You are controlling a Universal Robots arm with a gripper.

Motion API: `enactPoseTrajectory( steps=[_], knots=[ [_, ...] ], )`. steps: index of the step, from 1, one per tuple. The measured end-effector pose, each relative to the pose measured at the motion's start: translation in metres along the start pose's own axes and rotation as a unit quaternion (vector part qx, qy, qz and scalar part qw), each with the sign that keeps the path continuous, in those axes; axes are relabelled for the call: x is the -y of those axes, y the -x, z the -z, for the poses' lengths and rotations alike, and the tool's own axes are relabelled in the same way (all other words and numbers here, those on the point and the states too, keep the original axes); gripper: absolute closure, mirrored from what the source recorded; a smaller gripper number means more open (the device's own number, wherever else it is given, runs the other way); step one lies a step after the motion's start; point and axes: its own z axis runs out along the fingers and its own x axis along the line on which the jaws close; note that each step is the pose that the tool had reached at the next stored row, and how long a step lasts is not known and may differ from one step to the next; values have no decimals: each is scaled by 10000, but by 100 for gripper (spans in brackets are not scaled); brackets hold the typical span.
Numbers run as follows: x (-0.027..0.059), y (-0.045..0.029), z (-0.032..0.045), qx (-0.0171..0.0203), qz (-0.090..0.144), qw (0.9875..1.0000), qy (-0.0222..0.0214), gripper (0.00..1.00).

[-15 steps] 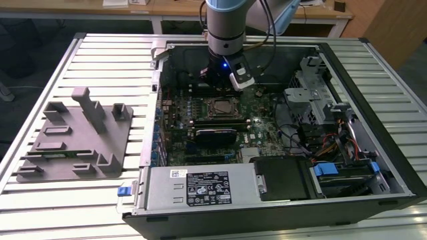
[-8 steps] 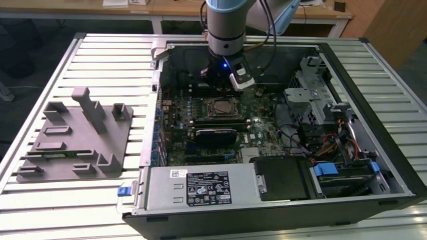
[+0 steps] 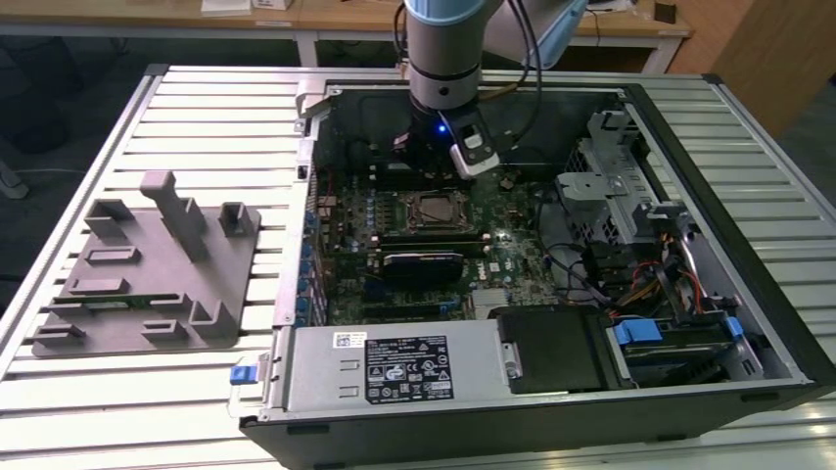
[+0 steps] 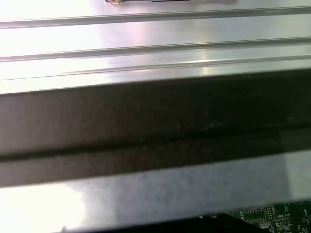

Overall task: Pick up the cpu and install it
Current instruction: 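Install the first cpu locking lever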

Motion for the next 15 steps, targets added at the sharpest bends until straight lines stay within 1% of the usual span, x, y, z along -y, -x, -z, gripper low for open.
enactPoseTrajectory(
  steps=[15],
  knots=[
    [54,26,-3,8,-52,10000,-4,89]
  ],
)
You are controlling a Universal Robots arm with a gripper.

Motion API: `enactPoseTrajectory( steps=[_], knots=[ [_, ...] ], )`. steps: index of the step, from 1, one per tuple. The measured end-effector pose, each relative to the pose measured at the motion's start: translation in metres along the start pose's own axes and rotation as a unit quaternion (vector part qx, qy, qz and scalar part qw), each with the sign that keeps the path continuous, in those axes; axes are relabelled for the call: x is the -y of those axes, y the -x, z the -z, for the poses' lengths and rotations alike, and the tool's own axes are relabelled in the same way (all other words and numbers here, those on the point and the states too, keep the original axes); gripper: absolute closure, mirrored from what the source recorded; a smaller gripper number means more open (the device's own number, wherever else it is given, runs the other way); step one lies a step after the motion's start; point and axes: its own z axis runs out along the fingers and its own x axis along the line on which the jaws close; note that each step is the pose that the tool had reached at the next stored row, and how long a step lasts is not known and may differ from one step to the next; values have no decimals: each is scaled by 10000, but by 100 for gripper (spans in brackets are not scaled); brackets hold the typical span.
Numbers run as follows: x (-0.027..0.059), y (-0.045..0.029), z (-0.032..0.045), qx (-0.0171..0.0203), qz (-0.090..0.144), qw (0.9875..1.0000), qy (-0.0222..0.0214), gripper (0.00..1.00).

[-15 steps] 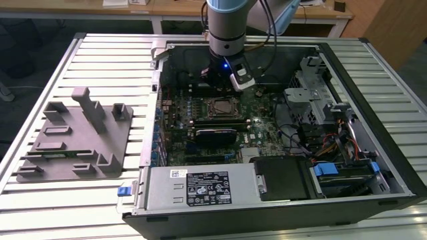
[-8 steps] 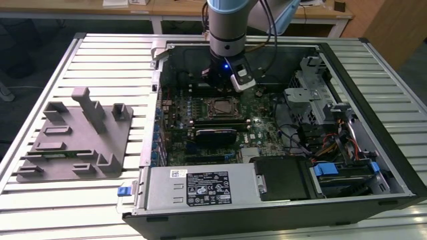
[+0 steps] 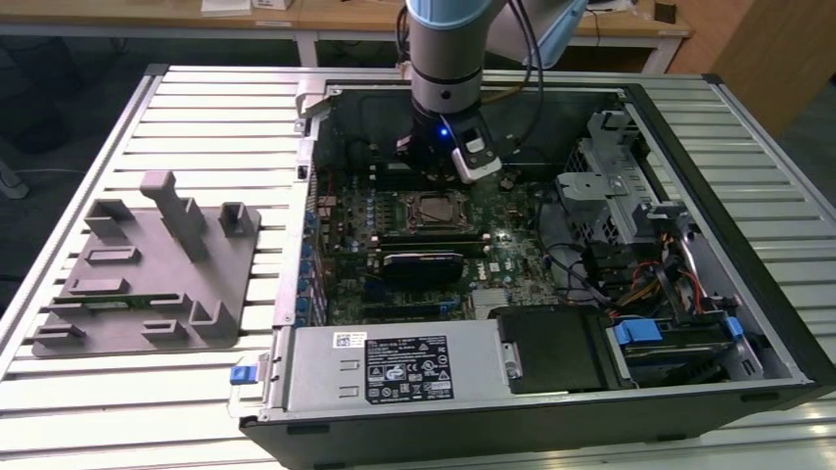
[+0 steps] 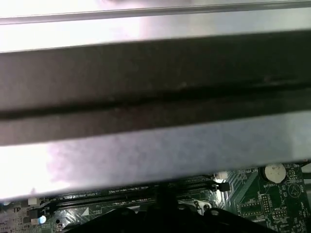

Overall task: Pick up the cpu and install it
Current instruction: 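Install the first cpu locking lever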

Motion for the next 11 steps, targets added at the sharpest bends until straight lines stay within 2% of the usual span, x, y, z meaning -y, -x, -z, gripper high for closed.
enactPoseTrajectory(
  steps=[11],
  knots=[
    [7,3,12,1,-7,10000,-1,89]
  ],
)
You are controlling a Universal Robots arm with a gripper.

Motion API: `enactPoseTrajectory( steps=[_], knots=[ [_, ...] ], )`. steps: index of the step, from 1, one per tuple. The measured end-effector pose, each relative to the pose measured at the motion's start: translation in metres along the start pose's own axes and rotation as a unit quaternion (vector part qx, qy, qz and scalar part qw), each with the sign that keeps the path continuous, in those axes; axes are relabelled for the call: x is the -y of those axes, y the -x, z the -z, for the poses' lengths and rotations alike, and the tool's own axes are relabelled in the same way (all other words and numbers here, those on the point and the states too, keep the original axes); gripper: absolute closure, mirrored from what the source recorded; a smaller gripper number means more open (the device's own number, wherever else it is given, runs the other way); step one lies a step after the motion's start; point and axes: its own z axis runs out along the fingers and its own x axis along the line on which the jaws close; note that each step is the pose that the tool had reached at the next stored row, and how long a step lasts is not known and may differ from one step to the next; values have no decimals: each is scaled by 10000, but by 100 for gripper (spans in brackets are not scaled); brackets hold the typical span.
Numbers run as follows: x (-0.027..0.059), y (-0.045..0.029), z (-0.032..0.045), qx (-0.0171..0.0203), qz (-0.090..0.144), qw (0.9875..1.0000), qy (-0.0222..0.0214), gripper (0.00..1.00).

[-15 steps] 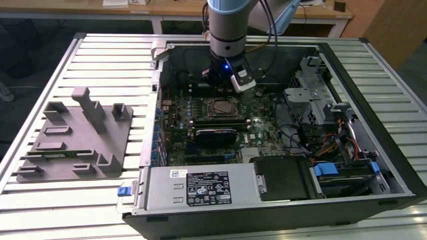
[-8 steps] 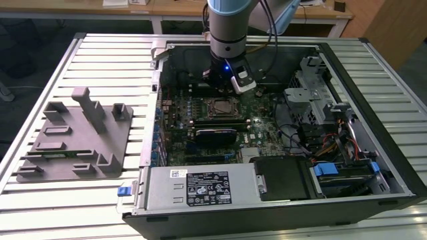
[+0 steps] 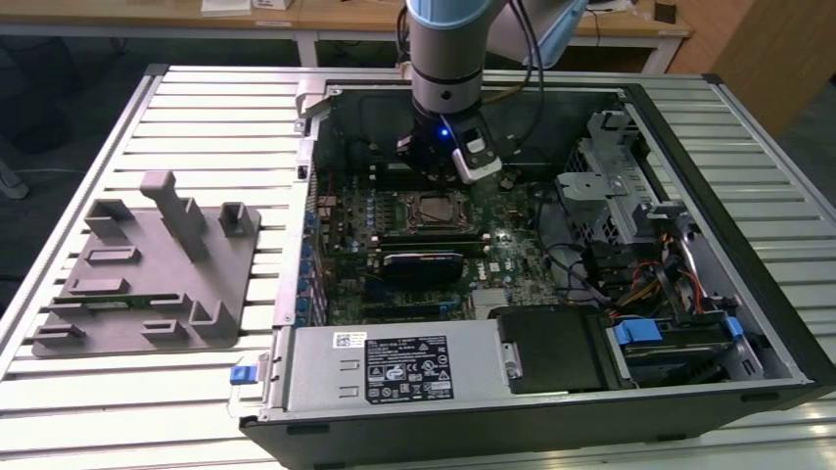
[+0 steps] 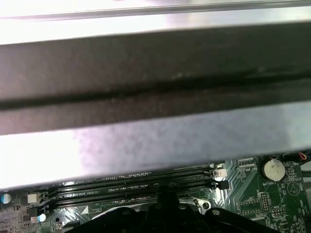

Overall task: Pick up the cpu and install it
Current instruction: 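Install the first cpu locking lever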

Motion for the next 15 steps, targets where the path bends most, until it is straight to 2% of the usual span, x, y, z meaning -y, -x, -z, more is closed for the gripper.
enactPoseTrajectory(
  steps=[5,15],
  knots=[
    [-5,2,21,2,-2,10000,2,89],
    [-14,-17,21,35,-5,10000,16,89]
  ],
)
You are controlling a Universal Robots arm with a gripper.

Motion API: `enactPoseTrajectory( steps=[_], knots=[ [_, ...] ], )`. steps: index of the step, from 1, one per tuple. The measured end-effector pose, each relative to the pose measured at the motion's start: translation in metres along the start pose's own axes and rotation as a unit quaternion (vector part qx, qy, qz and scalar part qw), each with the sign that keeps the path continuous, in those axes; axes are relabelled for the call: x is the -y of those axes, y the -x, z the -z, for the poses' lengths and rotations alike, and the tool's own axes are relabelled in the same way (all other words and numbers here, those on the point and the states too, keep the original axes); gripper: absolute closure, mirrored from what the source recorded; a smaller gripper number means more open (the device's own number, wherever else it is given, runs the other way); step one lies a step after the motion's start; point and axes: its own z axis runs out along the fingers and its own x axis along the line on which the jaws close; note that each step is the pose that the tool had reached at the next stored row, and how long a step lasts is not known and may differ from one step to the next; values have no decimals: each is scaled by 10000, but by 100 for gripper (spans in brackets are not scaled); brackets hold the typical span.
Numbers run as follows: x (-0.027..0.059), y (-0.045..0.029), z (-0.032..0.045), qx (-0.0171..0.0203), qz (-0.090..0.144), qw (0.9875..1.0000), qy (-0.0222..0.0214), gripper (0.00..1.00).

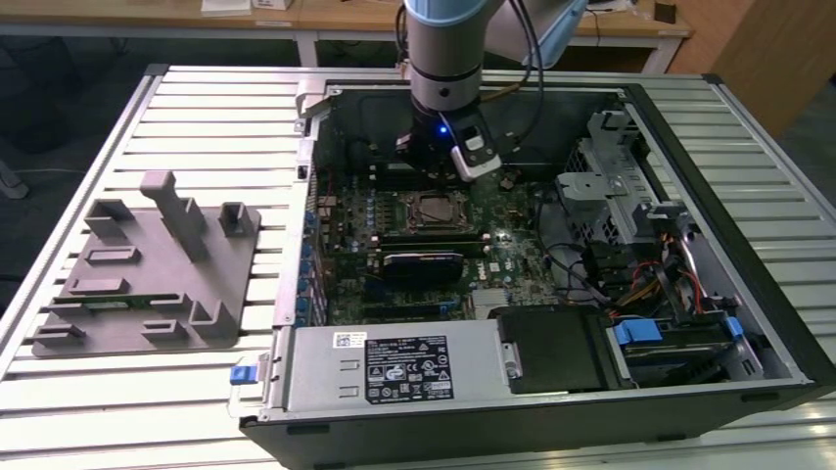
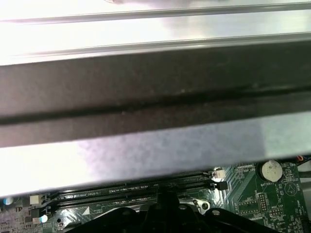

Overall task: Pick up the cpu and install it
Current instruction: 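Install the first cpu locking lever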

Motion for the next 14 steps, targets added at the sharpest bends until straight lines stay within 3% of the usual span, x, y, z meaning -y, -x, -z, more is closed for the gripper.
enactPoseTrajectory(
  steps=[7,14],
  knots=[
    [-2,-15,1,28,-33,10000,11,89],
    [-9,-28,1,52,-87,9999,52,89]
  ],
)
